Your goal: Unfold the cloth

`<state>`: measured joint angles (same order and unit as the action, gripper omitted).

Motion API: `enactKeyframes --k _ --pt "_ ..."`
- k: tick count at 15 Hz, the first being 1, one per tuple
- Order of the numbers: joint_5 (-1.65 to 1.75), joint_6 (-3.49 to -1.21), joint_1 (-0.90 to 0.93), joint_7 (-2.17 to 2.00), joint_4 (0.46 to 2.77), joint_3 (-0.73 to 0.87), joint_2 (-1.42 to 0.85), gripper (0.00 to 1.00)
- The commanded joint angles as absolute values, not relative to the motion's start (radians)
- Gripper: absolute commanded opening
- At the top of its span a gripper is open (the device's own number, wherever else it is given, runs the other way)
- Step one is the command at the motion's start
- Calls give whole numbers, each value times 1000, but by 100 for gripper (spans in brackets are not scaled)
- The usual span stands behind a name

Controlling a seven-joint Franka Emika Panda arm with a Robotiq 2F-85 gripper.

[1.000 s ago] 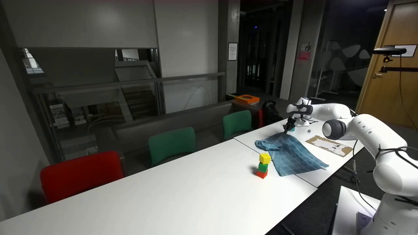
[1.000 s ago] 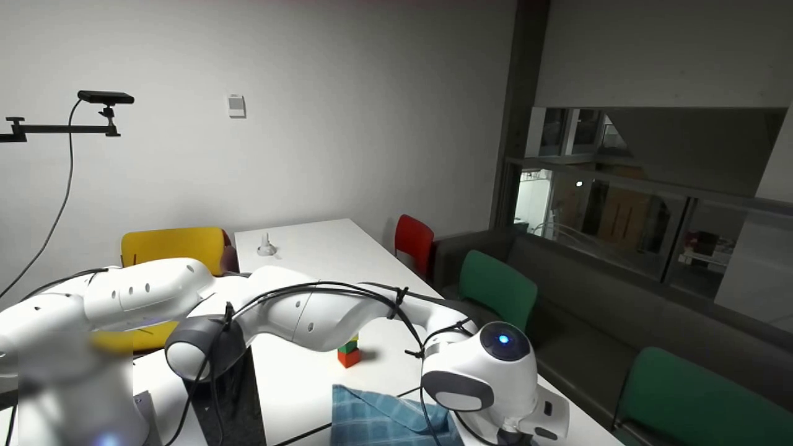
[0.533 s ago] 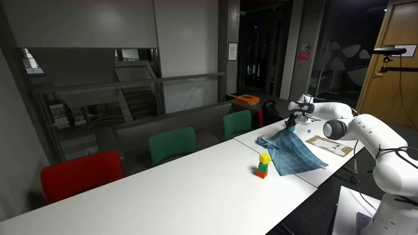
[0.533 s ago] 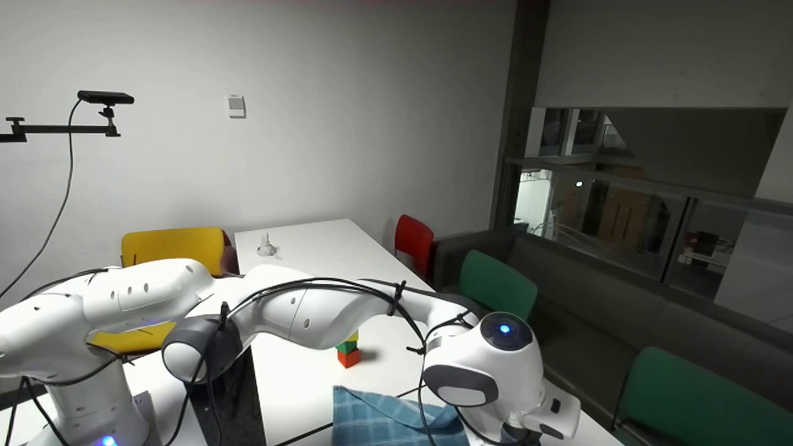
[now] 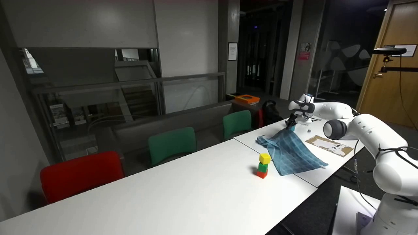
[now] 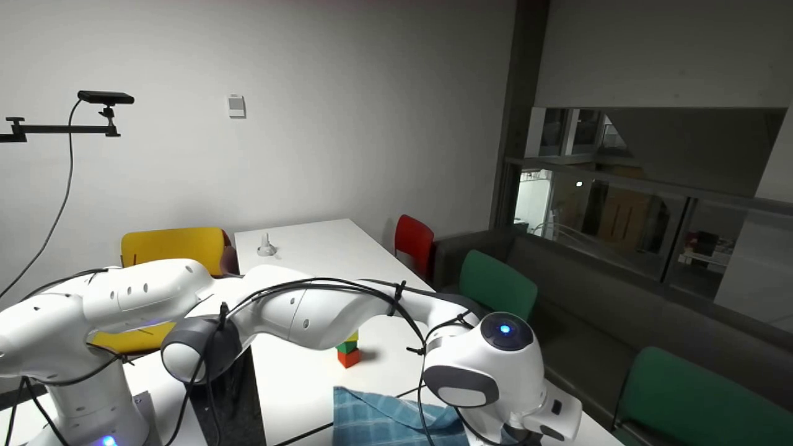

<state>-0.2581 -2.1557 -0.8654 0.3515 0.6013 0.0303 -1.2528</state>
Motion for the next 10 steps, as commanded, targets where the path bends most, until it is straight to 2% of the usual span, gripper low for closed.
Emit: enactKeyframes --k 1,8,9,10 --pt "-251 -2167 -856 338 575 37 -1254 0" --pt "-252 -2212 -856 338 571 42 -1248 0" --pt "-252 -2218 -854 329 575 45 -1247 26" --pt "-251 -2220 -851 323 581 46 -1243 28"
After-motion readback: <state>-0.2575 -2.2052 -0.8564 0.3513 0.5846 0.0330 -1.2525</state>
